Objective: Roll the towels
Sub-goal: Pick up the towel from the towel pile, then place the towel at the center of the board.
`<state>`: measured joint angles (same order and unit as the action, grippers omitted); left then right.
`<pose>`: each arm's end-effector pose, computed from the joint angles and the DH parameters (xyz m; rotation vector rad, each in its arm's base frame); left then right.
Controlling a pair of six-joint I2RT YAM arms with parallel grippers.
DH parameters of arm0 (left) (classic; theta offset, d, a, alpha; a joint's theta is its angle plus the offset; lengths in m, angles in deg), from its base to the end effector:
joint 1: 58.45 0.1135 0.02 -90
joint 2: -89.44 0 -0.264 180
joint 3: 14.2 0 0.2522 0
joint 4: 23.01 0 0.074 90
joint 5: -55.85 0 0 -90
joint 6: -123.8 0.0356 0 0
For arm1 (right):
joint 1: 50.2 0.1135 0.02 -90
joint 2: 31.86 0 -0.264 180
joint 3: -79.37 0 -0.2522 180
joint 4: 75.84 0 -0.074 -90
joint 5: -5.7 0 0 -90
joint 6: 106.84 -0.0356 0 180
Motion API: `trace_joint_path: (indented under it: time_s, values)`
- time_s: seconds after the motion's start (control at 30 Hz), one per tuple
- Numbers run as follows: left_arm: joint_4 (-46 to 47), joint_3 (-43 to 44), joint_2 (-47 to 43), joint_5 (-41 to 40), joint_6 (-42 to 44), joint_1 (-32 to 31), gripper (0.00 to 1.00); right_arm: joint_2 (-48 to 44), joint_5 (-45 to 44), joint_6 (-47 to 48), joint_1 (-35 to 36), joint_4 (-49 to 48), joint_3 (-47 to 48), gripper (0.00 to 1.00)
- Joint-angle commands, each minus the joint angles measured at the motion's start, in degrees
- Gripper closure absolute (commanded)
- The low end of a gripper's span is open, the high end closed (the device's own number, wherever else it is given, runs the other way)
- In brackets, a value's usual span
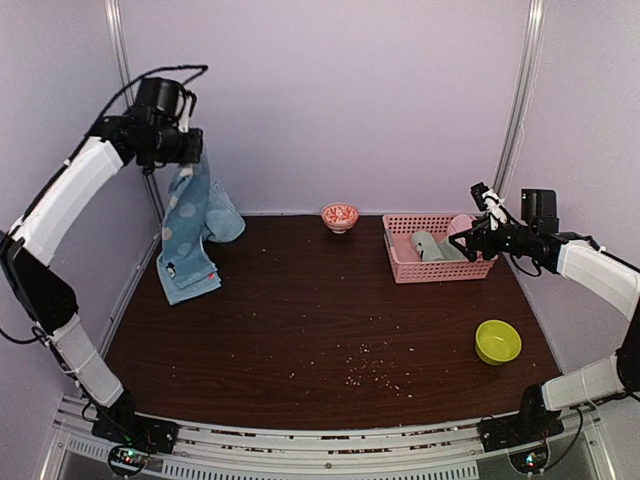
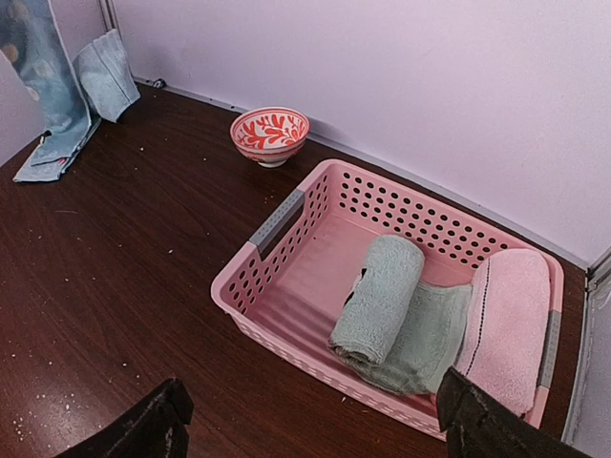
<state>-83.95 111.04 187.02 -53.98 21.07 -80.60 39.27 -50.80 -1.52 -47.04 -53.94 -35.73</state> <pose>0.3455 -0.1276 0.4333 -0.0251 2.1131 0.0105 0.2753 0.0349 0.2871 -0.6680 1.8902 0.4652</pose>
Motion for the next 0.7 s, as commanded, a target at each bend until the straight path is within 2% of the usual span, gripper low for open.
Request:
trace_joint_path:
  time_s: [0.0, 0.13, 0.23, 0.37, 0.47, 0.57, 0.6, 0.67]
  values:
    - [5.28, 9.16, -7.54, 13.96, 3.67, -2.68, 1.00, -0.76, 0.23, 0.97, 0.36, 0.18, 1.44, 0.09]
    - [11.42, 10.05, -10.77, 27.23, 4.46, -9.51, 1.00, -0.29, -0.24, 1.12, 0.36, 0.16, 1.33, 0.09]
    - [13.54, 7.98, -11.37, 33.64, 4.34, -13.62, 1.00, 0.18, -0.36, 1.21, 0.36, 0.29, 1.51, 0.09]
    - [20.08, -2.54, -11.64, 45.49, 0.03, -16.35, 1.00, 0.58, -0.57, 1.07, 0.36, 0.26, 1.51, 0.08]
    - [25.38, -11.60, -11.63, 51.73, -0.76, -22.18, 1.00, 0.31, 0.24, 0.28, 0.29, 0.92, 2.27, 0.09]
    - [23.59, -16.49, -11.76, 51.17, 4.05, -26.42, 1.00, -0.97, 1.42, 0.61, 0.29, 4.09, 5.03, 0.16]
    - [22.35, -18.30, -12.52, 48.90, 4.45, -26.56, 1.00, -1.52, 2.66, 2.33, 0.32, 6.36, 6.26, 0.17]
    - [16.81, -20.67, -13.21, 38.39, 4.83, -26.50, 1.00, -2.82, 6.23, 7.14, 0.50, 11.60, 8.66, 0.21]
